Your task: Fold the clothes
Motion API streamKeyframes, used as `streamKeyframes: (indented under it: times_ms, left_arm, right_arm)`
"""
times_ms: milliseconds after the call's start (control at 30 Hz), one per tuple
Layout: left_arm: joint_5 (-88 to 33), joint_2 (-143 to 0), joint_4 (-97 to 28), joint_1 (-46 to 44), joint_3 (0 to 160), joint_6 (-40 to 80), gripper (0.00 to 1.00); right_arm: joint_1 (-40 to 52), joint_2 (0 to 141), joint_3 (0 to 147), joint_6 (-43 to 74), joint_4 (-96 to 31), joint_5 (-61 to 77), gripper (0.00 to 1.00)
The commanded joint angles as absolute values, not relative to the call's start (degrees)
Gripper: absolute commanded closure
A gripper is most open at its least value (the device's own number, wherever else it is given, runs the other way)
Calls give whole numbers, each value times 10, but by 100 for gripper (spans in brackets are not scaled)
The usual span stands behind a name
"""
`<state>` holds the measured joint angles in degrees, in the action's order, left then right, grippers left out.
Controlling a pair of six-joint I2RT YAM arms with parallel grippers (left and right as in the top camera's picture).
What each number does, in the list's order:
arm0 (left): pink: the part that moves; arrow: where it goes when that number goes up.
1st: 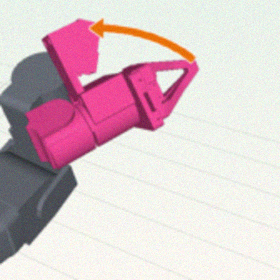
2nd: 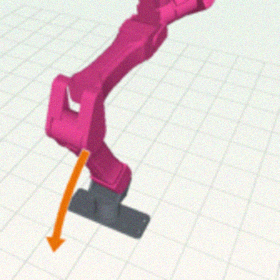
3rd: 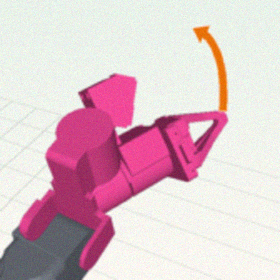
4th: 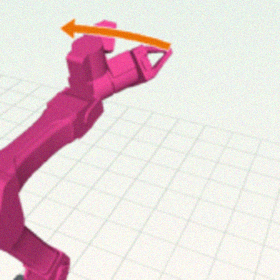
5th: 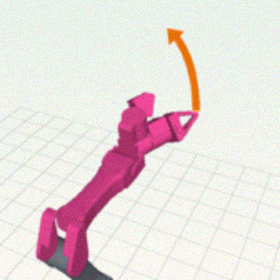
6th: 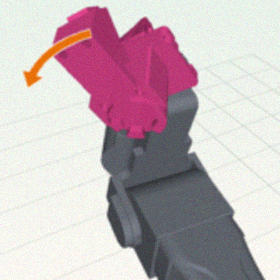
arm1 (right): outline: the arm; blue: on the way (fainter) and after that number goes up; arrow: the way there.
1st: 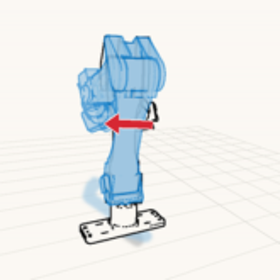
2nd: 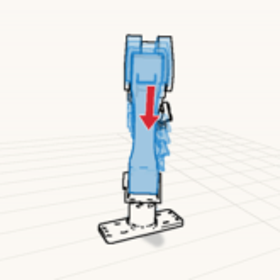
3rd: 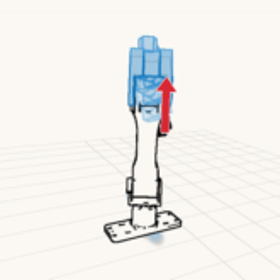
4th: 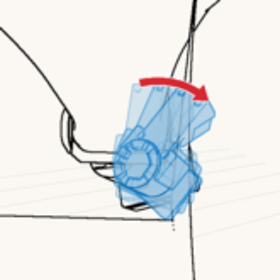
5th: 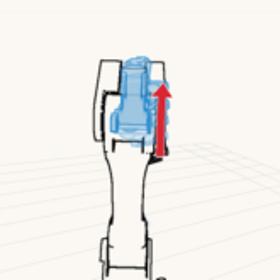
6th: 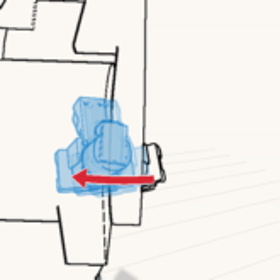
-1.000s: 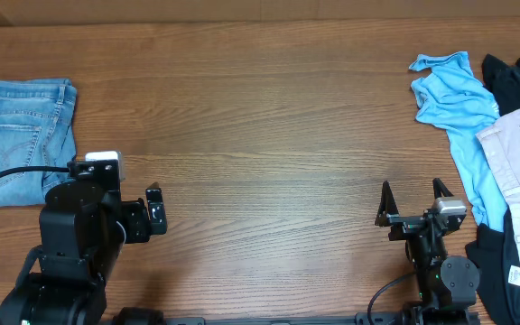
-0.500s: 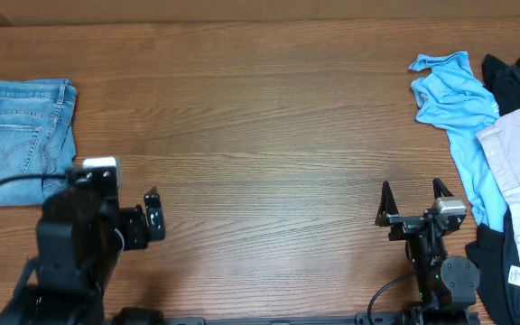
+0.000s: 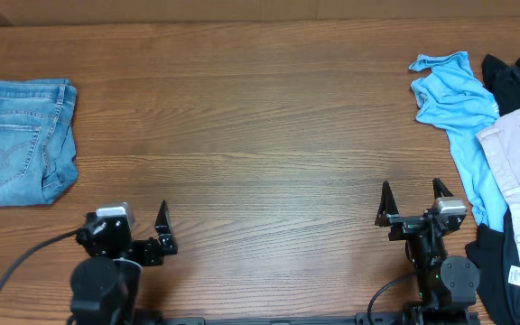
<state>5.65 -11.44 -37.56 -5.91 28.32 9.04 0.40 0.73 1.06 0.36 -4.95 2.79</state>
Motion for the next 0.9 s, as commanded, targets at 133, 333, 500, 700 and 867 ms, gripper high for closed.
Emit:
streamKeyframes:
  times_ms: [133,333,500,700,867]
  left_arm:
    - [8,-17,-192,-47,117,90,0]
    - [-55,-2,-44,-22,31,34,0]
    - [-69,-2,-20,-22,3,-48,0]
    - [-3,-2,-45,-22,3,-57,0]
    - [-3,-2,-45,-22,3,-60,0]
  right_arm:
    - [6,2,4,2,-46,31,0]
    - [6,2,4,2,-46,31,0]
    - [6,2,4,2,-46,31,0]
    - [6,2,4,2,-46,31,0]
    - [6,2,4,2,-46,31,0]
